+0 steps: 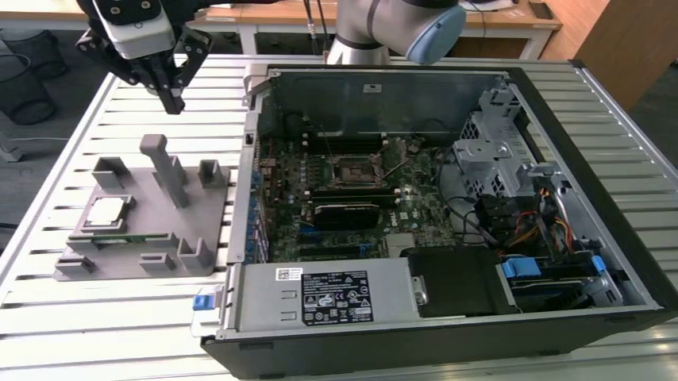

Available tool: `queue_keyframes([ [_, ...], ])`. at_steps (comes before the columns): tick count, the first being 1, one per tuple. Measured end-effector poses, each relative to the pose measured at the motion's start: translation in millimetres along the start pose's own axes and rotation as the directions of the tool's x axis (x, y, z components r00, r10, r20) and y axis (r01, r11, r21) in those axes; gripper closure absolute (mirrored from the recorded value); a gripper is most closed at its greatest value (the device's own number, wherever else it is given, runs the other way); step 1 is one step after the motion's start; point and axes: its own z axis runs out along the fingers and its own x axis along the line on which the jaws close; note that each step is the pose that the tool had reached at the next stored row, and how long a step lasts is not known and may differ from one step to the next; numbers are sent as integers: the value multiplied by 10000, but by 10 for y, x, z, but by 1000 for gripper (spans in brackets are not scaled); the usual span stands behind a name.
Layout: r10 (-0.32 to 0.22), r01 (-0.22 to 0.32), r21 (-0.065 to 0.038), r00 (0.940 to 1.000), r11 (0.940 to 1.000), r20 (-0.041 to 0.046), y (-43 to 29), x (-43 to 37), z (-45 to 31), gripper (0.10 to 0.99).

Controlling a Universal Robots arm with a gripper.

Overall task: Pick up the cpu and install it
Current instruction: 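Reach for the cpu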

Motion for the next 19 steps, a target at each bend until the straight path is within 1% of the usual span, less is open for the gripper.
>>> queue_keyframes([
  [19,1,-1,0,10000,10000,0,-12,145,17,980],
])
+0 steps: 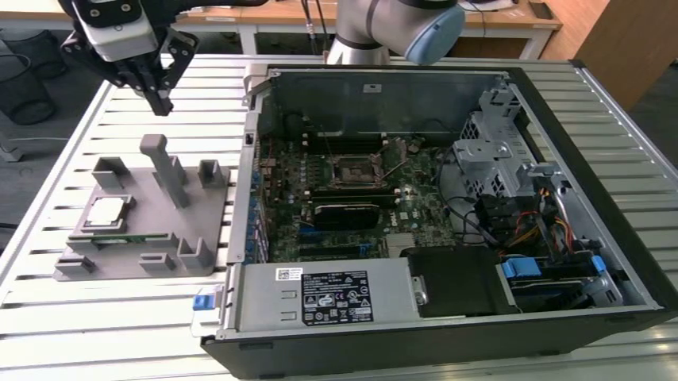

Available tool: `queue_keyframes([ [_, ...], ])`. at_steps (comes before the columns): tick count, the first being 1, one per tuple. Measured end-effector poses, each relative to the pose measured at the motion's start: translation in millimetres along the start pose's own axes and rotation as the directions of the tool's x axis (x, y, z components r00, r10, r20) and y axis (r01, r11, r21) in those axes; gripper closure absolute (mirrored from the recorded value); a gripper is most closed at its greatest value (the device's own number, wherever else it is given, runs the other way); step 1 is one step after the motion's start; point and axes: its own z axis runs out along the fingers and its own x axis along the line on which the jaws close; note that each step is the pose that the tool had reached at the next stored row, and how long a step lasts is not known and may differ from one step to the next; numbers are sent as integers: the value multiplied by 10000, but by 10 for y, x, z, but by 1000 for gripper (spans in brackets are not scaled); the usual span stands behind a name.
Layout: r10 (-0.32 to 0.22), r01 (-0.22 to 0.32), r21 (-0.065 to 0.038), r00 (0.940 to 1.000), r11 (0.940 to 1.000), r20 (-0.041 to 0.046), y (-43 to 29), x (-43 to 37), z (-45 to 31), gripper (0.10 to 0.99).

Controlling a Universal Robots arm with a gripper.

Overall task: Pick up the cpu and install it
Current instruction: 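Reach for the cpu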

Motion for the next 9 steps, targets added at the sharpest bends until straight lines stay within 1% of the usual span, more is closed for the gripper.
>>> queue_keyframes([
  [4,-1,1,0,10000,10000,0,-6,71,4,980],
  [9,0,0,1,10000,10000,-1,-17,212,13,980],
])
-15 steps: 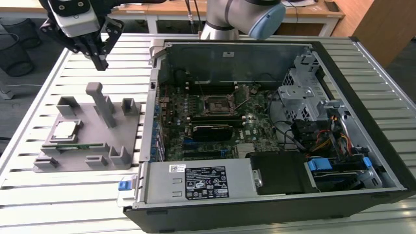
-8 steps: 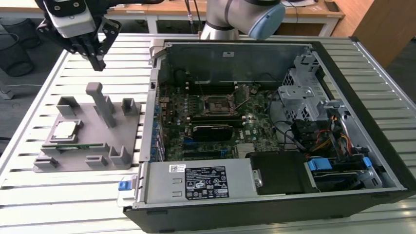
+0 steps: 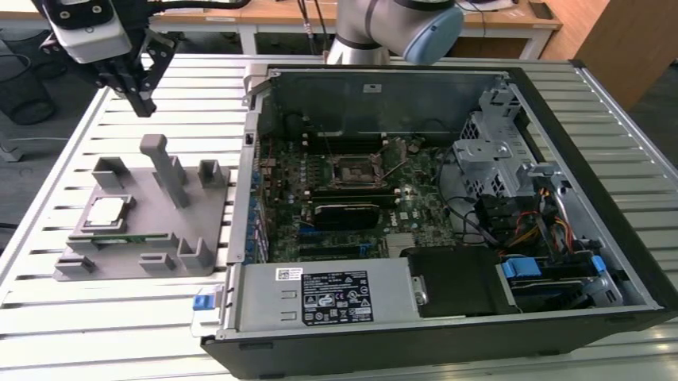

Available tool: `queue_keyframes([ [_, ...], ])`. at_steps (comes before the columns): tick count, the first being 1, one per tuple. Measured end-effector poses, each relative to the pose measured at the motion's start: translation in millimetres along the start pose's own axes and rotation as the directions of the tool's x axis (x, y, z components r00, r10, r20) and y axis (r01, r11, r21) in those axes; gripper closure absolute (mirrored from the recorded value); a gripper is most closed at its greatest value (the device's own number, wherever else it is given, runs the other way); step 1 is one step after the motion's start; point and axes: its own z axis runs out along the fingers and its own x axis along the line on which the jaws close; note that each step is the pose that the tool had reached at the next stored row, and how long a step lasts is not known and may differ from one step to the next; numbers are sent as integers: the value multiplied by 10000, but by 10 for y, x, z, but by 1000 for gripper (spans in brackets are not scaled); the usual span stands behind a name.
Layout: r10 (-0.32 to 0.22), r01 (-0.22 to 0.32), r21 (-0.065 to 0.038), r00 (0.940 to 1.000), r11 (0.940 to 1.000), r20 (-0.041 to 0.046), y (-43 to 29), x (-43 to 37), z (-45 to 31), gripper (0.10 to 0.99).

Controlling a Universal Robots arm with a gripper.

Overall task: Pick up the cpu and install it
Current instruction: 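Reach for the cpu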

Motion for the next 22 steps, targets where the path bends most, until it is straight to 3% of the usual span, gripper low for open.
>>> queue_keyframes([
  [5,-1,1,3,10000,10000,-38,-15,173,25,980],
  [15,6,-6,11,9999,10000,-149,-49,594,73,980],
  [22,8,-8,14,9998,10000,-191,-69,832,92,980],
])
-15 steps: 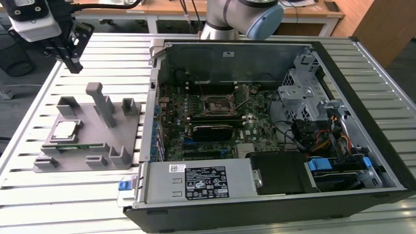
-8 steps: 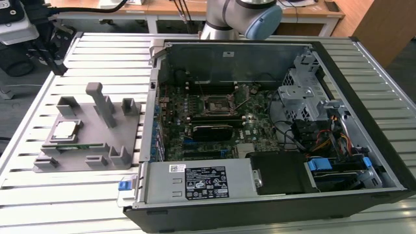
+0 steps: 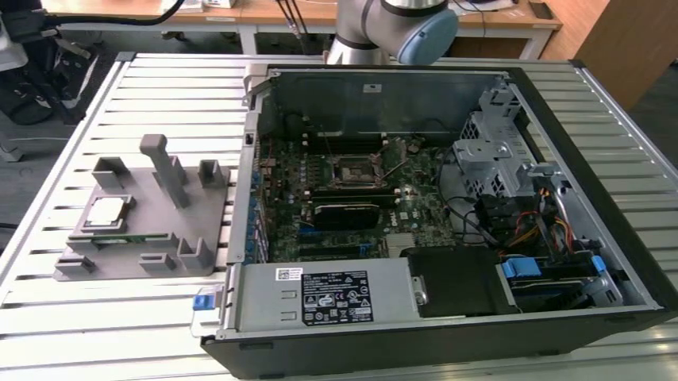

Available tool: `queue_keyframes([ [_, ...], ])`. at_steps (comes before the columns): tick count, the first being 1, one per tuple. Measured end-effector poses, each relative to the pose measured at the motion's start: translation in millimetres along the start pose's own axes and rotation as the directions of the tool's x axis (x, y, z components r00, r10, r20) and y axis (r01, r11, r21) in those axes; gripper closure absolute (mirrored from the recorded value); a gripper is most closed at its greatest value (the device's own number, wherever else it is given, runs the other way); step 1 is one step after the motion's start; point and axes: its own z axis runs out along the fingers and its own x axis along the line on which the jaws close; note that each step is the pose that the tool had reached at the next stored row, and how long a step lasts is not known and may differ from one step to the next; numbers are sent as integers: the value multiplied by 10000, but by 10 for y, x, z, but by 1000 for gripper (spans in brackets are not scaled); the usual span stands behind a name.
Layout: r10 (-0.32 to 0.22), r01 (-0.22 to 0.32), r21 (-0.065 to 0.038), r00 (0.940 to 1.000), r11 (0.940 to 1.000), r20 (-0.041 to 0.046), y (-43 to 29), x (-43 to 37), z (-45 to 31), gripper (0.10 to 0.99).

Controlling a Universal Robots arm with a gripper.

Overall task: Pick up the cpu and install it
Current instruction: 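Reach for the cpu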

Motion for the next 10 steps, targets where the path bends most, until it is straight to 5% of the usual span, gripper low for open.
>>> queue_keyframes([
  [10,2,-2,6,10000,10000,-71,-14,161,30,980],
])
